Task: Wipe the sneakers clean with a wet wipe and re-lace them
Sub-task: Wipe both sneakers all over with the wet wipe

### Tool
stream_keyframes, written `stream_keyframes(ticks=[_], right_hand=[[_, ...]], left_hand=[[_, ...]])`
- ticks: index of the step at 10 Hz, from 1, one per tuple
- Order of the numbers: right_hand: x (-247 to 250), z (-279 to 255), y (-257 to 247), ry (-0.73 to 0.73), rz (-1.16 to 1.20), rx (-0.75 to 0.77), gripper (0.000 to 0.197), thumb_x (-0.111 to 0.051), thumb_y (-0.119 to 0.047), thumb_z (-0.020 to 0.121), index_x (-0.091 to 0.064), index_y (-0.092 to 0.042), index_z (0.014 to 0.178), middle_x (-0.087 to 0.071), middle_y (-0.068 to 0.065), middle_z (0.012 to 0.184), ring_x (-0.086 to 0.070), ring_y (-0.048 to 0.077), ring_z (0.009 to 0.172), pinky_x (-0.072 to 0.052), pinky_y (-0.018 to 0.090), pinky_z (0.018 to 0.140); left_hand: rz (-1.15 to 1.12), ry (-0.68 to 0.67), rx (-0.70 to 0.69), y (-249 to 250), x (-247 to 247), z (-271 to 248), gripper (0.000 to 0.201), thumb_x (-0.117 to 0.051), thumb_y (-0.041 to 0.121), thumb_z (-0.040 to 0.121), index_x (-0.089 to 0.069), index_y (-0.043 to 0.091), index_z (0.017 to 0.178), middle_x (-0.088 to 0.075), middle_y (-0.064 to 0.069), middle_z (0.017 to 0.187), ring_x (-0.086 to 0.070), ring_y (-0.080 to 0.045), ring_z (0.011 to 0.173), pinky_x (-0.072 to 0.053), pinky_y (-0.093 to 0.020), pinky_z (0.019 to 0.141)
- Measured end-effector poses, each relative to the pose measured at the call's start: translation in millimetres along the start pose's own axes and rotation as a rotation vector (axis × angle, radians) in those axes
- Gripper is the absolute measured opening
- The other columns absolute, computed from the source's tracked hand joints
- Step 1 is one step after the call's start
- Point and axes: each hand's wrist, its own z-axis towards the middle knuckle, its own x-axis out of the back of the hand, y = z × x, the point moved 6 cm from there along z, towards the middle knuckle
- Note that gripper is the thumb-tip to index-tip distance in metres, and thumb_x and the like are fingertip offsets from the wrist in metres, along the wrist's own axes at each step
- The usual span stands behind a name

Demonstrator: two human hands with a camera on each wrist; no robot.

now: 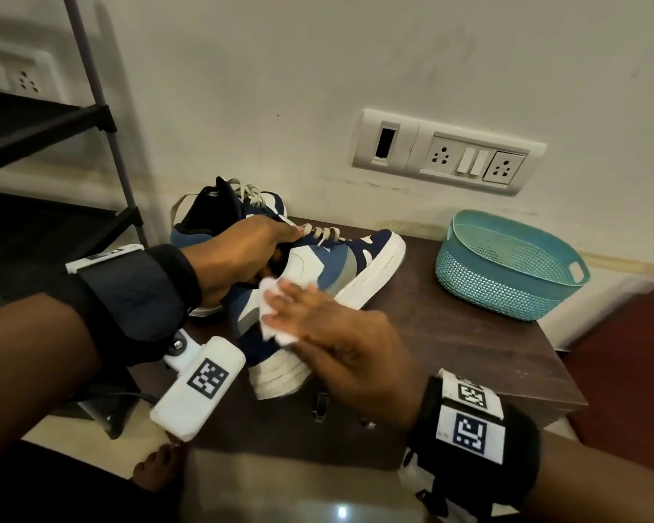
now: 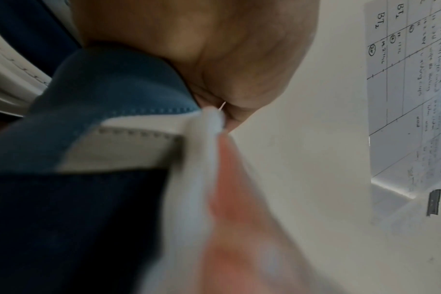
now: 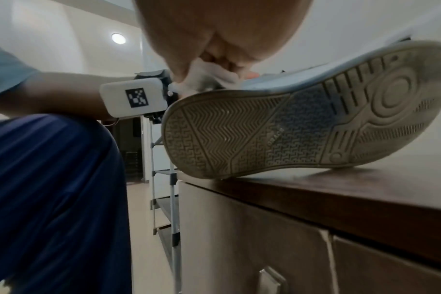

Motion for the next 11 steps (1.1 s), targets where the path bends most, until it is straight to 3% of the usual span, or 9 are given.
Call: stream_keyframes(ticks=[1,2,3,5,6,7,8,10,11], right_hand=[[-6,0,-3,-0.263,-0.143,0.225,0.031,-0.062,-0.004,0.097,-0.068,-0.003,0.128,-0.058,0.013,0.145,-0.043,0.027,0.145,-0.029,0.045,0.123],[17,0,21,-0.203,-0.225,0.211,0.030,-0.058,-0.008,0.099,-0.070,-0.003,0.126,-0.059,0.010,0.143,-0.046,0.026,0.143,-0.035,0.045,0.120],[47,-2,51,-0.019,-0.211,0.009,0.029,-0.060,-0.008,0.099,-0.070,-0.006,0.126,-0.061,0.006,0.142,-0.050,0.019,0.140,-0.042,0.047,0.116],[76,-12,81,0.354,-0.122,-0.365,0.027,-0.065,-0.013,0.099,-0.072,-0.015,0.125,-0.066,-0.003,0.133,-0.055,-0.001,0.130,-0.046,0.033,0.112],[43,-20,51,0.274,-0.146,-0.265,0.030,-0.067,-0.011,0.098,-0.070,-0.014,0.127,-0.062,-0.001,0.139,-0.052,0.004,0.135,-0.047,0.034,0.111],[-3,-26,5,-0.015,-0.167,0.024,0.031,-0.063,-0.005,0.097,-0.070,-0.007,0.127,-0.059,0.007,0.145,-0.046,0.018,0.143,-0.039,0.038,0.118],[6,-23,12,-0.151,-0.238,0.137,0.033,-0.055,-0.008,0.097,-0.070,-0.009,0.125,-0.059,0.006,0.144,-0.045,0.021,0.144,-0.034,0.041,0.121],[53,-23,69,0.011,-0.408,-0.170,0.037,-0.049,-0.026,0.100,-0.068,-0.017,0.131,-0.056,-0.003,0.147,-0.039,0.018,0.147,-0.039,0.050,0.116],[26,-32,37,0.017,-0.243,-0.056,0.034,-0.058,-0.012,0.098,-0.069,-0.010,0.130,-0.057,0.003,0.146,-0.043,0.017,0.145,-0.038,0.039,0.119]], left_hand=[[0.030,-0.016,-0.001,-1,1,2,0.031,-0.053,0.029,0.103,-0.052,0.016,0.074,-0.040,0.003,0.050,-0.032,-0.009,0.037,-0.025,-0.017,0.033],[0.055,-0.032,-0.072,4,1,5,0.028,-0.049,0.021,0.103,-0.046,0.015,0.076,-0.036,-0.002,0.061,-0.032,-0.012,0.045,-0.030,-0.016,0.038],[0.064,0.016,-0.088,4,8,12,0.034,-0.048,0.016,0.102,-0.040,0.018,0.068,-0.031,-0.003,0.062,-0.028,-0.012,0.046,-0.029,-0.017,0.039],[0.115,0.004,-0.091,4,8,15,0.040,-0.045,0.014,0.102,-0.038,0.019,0.064,-0.030,0.002,0.056,-0.025,-0.010,0.044,-0.027,-0.017,0.040],[0.230,0.027,-0.133,7,9,14,0.044,-0.041,0.008,0.104,-0.040,0.017,0.061,-0.035,0.002,0.055,-0.031,-0.010,0.046,-0.028,-0.021,0.047],[0.276,0.057,-0.129,3,15,16,0.047,-0.038,0.000,0.103,-0.040,0.016,0.059,-0.036,0.000,0.057,-0.029,-0.015,0.052,-0.025,-0.029,0.054],[0.319,0.067,-0.142,2,16,18,0.045,-0.039,0.004,0.103,-0.041,0.015,0.059,-0.038,0.001,0.056,-0.030,-0.015,0.052,-0.026,-0.031,0.054],[0.379,0.064,-0.155,1,16,21,0.043,-0.039,0.013,0.106,-0.045,0.015,0.063,-0.041,-0.002,0.062,-0.037,-0.012,0.056,-0.033,-0.027,0.056],[0.405,0.103,-0.147,-1,19,19,0.042,-0.038,0.017,0.107,-0.047,0.016,0.066,-0.044,-0.001,0.065,-0.040,-0.012,0.058,-0.034,-0.026,0.057]])
